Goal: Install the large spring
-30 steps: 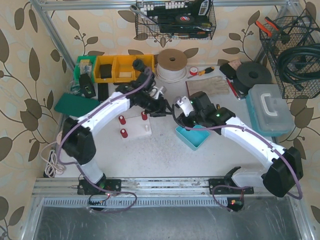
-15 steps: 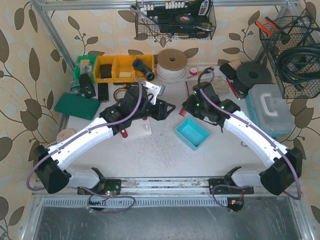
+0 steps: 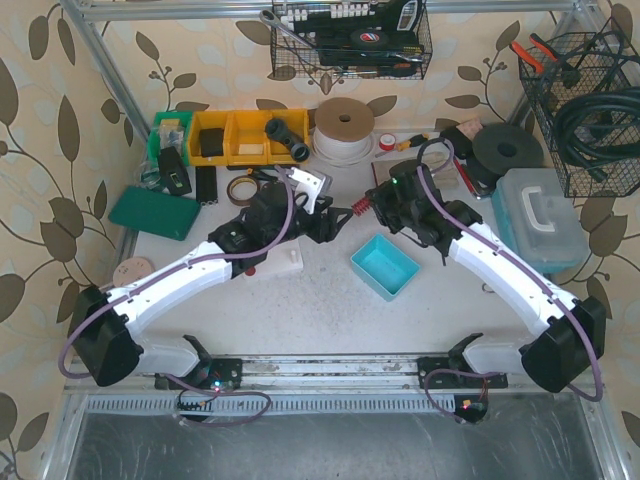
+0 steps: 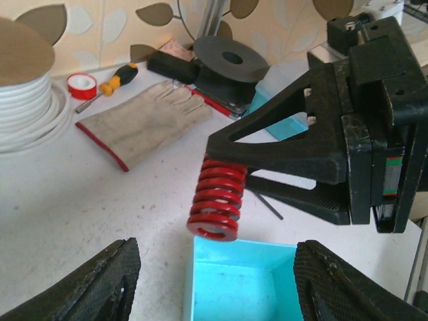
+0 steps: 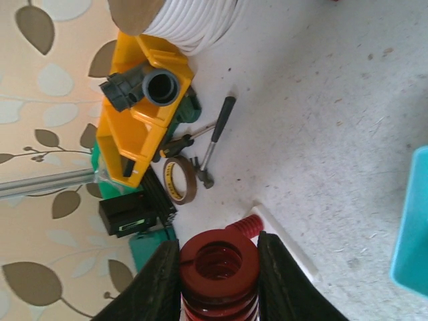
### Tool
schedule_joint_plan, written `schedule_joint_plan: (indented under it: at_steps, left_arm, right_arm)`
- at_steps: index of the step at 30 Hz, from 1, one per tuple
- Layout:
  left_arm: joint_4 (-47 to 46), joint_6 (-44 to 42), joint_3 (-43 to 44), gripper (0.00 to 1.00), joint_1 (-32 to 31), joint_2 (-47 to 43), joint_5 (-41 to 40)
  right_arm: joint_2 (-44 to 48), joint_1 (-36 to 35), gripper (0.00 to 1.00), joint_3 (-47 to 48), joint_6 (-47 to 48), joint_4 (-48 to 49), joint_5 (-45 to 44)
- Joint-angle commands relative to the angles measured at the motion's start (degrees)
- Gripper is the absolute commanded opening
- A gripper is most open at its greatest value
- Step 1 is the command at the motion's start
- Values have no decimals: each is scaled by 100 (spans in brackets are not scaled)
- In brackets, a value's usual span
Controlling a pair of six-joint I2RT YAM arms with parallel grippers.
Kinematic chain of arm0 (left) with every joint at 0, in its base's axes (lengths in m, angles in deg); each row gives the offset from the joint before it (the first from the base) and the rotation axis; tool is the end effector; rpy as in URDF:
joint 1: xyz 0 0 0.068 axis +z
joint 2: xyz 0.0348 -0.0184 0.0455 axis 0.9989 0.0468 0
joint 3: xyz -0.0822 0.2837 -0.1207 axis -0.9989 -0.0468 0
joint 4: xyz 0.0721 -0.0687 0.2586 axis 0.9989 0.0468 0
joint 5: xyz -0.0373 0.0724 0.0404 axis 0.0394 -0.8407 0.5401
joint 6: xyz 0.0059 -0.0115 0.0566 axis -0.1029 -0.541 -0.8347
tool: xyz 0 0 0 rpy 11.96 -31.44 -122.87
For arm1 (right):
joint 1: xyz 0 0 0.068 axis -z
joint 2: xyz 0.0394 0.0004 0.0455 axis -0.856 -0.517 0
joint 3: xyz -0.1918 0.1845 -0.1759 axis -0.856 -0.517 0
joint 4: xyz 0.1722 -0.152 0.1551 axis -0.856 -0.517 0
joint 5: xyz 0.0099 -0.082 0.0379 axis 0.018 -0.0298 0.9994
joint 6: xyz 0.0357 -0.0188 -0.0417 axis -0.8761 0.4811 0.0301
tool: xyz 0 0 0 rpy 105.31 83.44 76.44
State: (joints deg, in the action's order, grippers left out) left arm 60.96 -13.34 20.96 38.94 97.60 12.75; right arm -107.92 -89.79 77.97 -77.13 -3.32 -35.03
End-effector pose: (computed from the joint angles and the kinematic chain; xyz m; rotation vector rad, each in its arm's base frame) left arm 0.2084 -0.2404 0.3742 0.5916 1.8290 -0.8701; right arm 0.2534 0.1477 0.3706 1.0798 2.1147 0.9706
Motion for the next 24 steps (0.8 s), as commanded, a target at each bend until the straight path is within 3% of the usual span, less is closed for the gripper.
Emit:
schedule_joint_plan:
  at_steps: [1, 7, 13, 17, 24]
  left_arm:
    - [-831, -290, 42, 67, -15, 163, 312]
    - [-1299, -386, -58, 66, -14, 392, 656]
    - [-1612, -330, -198, 53, 58, 508, 632]
    - [-1647, -286, -116, 52, 136, 631, 666]
    - [-1445, -374, -202, 65, 145, 475, 510]
  right_arm:
    - [-26, -21, 0, 214, -476, 489, 141]
    - [-27, -20, 0, -28, -960, 944, 494]
    - [33, -7, 0, 7, -865, 913, 519]
    - [40, -4, 0, -51, -863, 1000, 616]
    - [171, 24, 0, -20, -720, 645, 412]
